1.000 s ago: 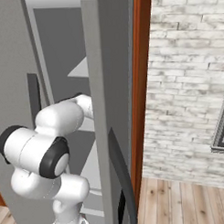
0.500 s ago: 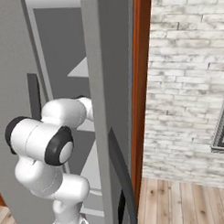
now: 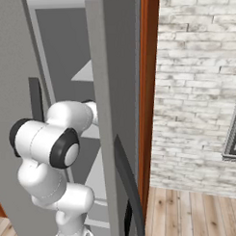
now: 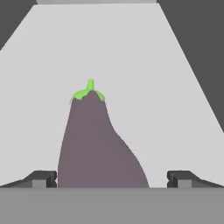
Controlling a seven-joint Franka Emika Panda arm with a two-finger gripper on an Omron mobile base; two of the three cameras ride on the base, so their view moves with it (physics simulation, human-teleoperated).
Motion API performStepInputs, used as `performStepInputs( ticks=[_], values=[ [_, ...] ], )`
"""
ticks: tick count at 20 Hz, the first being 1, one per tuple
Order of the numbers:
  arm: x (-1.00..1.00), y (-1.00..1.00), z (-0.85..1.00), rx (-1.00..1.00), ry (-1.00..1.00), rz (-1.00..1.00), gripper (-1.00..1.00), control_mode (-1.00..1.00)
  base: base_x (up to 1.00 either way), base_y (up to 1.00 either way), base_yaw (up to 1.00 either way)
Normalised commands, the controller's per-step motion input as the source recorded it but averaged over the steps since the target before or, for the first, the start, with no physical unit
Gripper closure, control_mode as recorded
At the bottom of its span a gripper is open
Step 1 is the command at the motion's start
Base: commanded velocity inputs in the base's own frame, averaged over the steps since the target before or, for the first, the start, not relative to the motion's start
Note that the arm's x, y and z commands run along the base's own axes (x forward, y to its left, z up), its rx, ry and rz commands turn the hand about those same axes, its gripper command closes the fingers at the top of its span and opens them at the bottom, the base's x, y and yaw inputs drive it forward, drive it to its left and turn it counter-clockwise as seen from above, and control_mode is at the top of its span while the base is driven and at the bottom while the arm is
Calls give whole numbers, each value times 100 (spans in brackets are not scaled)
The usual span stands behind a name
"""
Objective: Take the bell pepper, eggplant, and broccoli from the freezer and place them in the bowl on the counter.
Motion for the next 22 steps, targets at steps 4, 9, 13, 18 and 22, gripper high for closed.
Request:
performStepInputs(
  ticks=[4,9,13,18,22],
  values=[
    [9,0,-22,0,0,0,-100,-100,0,0,0],
    [20,0,-11,0,0,0,-100,-100,0,0,0],
    [16,0,-12,0,0,0,-100,-100,0,0,0],
    [4,0,-15,0,0,0,100,-100,0,0,0],
    [0,0,-2,0,0,0,100,-100,0,0,0]
  ],
)
